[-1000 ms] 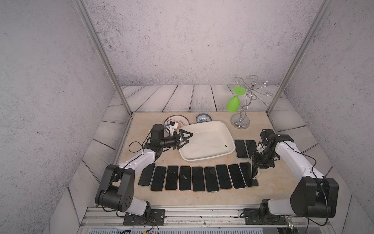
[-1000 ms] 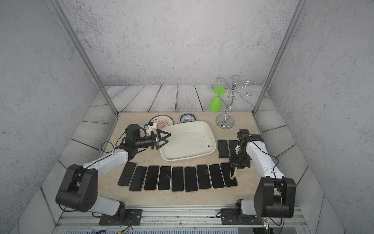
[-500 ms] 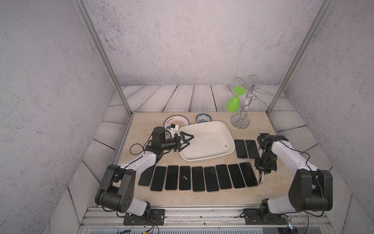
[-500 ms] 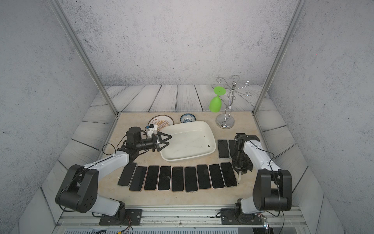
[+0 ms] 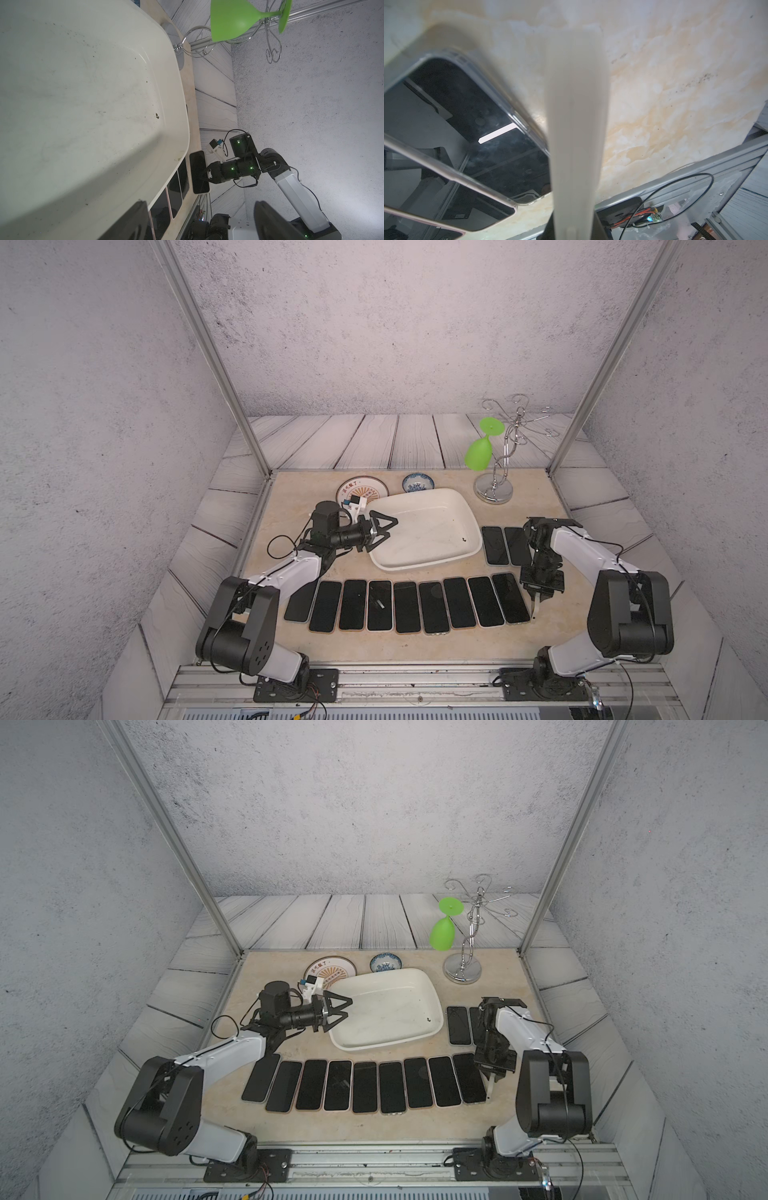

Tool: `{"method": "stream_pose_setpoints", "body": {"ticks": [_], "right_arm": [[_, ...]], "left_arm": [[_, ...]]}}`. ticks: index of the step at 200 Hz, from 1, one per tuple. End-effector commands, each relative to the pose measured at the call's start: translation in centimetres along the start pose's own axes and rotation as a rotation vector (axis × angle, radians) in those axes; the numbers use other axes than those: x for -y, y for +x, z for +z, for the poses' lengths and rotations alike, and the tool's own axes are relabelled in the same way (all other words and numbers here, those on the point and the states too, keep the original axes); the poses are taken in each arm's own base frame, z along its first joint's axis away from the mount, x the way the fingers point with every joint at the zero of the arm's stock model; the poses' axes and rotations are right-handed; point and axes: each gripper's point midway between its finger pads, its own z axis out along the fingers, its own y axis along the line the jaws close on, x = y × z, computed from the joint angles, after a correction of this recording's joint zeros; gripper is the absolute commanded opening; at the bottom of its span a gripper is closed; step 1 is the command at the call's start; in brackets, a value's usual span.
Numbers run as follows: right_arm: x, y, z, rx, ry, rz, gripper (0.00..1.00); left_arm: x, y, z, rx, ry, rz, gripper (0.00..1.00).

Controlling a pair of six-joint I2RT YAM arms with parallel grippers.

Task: Take the phone out of the storage box
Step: Place the phone at the center of the board.

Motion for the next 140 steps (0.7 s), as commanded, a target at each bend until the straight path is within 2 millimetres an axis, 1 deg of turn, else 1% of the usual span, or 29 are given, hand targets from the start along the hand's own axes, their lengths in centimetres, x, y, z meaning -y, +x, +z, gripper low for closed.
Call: {"method": "stream_pose_setpoints", "body": {"ticks": [1,9,19,37,67,80,91,115,140], "right_arm": [[1.6,0.0,0.0,-0.012,0.062,0.055,0.26],[1.8,-0.1,0.1,-0.016,0.061,0.066,0.28],[1.6,-0.3,0.3,-0.014,0.041,0.068,0.35],[1.8,-0.6,0.6,-0.018,0.027,0.082,0.40],[2.4,-1.6,0.4,0.010,0.002,0.124,0.40],[2.5,-2.2,0.8,0.017,-0.023,0.137,0.41],[2.6,-3.1,1.2,0.022,-0.035,0.145,0.41],[1.9,-5.0,1.9,0.018,-0.071,0.120,0.41],[2.2,-6.7,2.1,0.002,-0.025,0.062,0.41]], "left_arm": [[0.0,1.0,0.2,-0.051,0.020,-0.038,0.86],[0.0,1.0,0.2,-0.052,0.019,-0.037,0.86],[-0.1,1.1,0.2,-0.052,0.017,-0.039,0.86],[-0.1,1.1,0.3,-0.055,0.016,-0.041,0.86],[-0.2,1.2,0.3,-0.058,0.013,-0.036,0.86],[-0.2,1.2,0.3,-0.058,0.010,-0.037,0.85],[-0.3,1.2,0.4,-0.061,0.008,-0.040,0.85],[-0.6,1.3,0.4,-0.064,0.001,-0.043,0.85],[-0.6,1.2,0.4,-0.066,-0.001,-0.039,0.85]]}}
